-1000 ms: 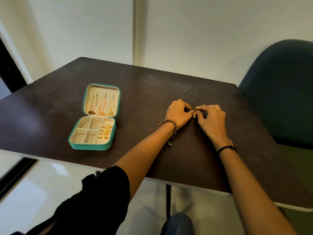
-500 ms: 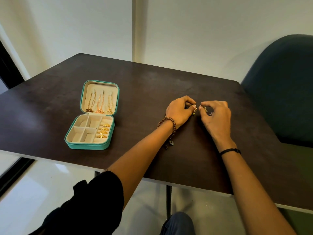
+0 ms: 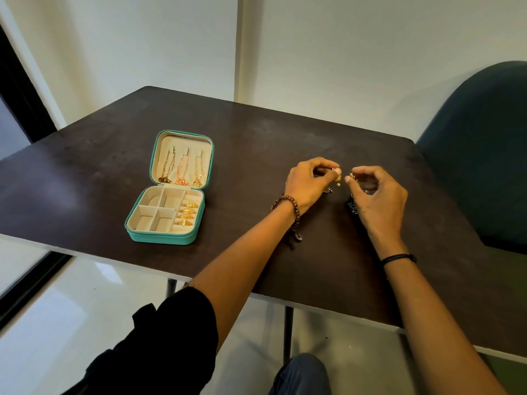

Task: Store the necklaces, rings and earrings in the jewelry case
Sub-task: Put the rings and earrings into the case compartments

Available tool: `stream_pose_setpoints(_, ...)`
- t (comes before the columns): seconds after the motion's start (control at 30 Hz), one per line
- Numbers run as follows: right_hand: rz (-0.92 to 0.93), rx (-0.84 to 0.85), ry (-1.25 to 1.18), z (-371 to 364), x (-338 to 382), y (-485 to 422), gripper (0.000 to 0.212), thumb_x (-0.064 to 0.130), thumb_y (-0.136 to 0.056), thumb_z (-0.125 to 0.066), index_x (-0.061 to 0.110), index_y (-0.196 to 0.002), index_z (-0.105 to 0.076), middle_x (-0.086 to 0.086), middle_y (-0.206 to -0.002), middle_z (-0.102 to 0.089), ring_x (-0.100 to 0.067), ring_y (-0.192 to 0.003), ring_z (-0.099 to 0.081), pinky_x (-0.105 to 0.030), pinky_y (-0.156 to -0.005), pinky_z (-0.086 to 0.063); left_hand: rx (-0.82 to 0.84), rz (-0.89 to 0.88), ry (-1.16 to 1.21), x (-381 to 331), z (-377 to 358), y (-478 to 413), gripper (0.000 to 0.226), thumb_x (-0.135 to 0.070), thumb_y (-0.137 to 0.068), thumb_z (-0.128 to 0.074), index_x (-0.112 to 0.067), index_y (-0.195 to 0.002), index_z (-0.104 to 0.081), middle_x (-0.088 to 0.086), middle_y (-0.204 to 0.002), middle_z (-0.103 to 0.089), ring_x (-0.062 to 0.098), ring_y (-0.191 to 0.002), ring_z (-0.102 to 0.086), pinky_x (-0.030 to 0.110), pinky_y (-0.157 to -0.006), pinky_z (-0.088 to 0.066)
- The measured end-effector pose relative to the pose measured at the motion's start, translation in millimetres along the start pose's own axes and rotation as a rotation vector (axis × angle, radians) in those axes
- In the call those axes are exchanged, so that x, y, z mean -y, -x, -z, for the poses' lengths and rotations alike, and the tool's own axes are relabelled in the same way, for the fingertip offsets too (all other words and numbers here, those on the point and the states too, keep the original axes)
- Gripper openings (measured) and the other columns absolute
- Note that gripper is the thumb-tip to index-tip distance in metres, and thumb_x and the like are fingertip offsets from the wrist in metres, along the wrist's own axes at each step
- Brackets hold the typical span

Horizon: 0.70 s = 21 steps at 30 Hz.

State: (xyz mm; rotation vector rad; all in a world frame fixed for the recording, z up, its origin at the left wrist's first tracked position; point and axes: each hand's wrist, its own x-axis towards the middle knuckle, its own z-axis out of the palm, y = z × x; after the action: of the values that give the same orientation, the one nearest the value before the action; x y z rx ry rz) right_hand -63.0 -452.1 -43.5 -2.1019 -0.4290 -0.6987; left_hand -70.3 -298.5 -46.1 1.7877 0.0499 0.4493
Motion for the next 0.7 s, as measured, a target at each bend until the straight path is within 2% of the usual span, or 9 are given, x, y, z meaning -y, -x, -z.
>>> stream_pose_setpoints(0.07, -0.009, 0.019, -0.013, 0, 1, 2, 0.02, 0.026, -0.092, -0.073, 0.02, -0.111, -0.072, 0.012, -0.104, -0.069, -0.003, -0.089, -0.065, -0.008, -0.077, -0.049, -0.011, 0.006, 0.015, 0, 0, 1, 0.016, -0.033, -0.087, -0.073, -0.023, -0.099, -0.076, -0.007, -0.09, -0.074, 0.003, -0.086, -0.068, 0.017, -0.074, -0.056)
stream_pose_setpoints(0.13, -0.019, 0.02, -0.02, 0, 1, 2, 0.021, 0.026, -0.094, -0.07, 0.021, -0.114, -0.071, 0.014, -0.107, -0.068, -0.004, -0.09, -0.066, -0.013, -0.079, -0.051, -0.027, 0.013, 0.04, -1, 1, 3, 0.017, -0.031, -0.086, -0.074, -0.02, -0.098, -0.076, -0.005, -0.09, -0.074, 0.003, -0.085, -0.068, 0.011, -0.07, -0.053)
stream_pose_setpoints(0.3, -0.013, 0.006, -0.046, 2, 1, 4, 0.02, 0.027, -0.096, -0.068, 0.021, -0.115, -0.071, 0.01, -0.11, -0.071, -0.004, -0.093, -0.066, -0.014, -0.079, -0.052, -0.046, 0.031, 0.141, -3, 6, 12, 0.019, -0.031, -0.082, -0.079, -0.015, -0.091, -0.077, -0.002, -0.085, -0.075, 0.004, -0.08, -0.069, 0.008, -0.067, -0.05)
stream_pose_setpoints(0.5, 0.016, 0.019, -0.102, 5, 12, 13, 0.022, 0.036, -0.096, -0.067, 0.024, -0.114, -0.069, 0.01, -0.107, -0.069, -0.004, -0.098, -0.064, -0.02, -0.08, -0.052, -0.07, 0.048, 0.213, -7, 15, 21, 0.022, -0.033, -0.077, -0.083, -0.013, -0.084, -0.077, -0.001, -0.082, -0.075, 0.006, -0.08, -0.069, 0.008, -0.068, -0.05)
stream_pose_setpoints(0.6, 0.064, 0.101, -0.097, 5, 23, 20, 0.021, 0.034, -0.096, -0.068, 0.025, -0.115, -0.069, 0.009, -0.108, -0.069, -0.003, -0.098, -0.063, -0.017, -0.081, -0.051, -0.083, 0.056, 0.244, -8, 20, 25, 0.026, -0.035, -0.076, -0.083, -0.011, -0.085, -0.076, 0.001, -0.082, -0.075, 0.005, -0.077, -0.068, 0.011, -0.068, -0.051)
stream_pose_setpoints(0.7, 0.083, 0.157, -0.083, 3, 34, 24, 0.019, 0.032, -0.095, -0.068, 0.026, -0.114, -0.069, 0.008, -0.107, -0.07, -0.004, -0.094, -0.065, -0.014, -0.076, -0.052, -0.067, 0.085, 0.315, -6, 26, 29, 0.031, -0.034, -0.077, -0.083, -0.006, -0.087, -0.075, 0.005, -0.084, -0.075, 0.008, -0.079, -0.07, 0.016, -0.074, -0.055)
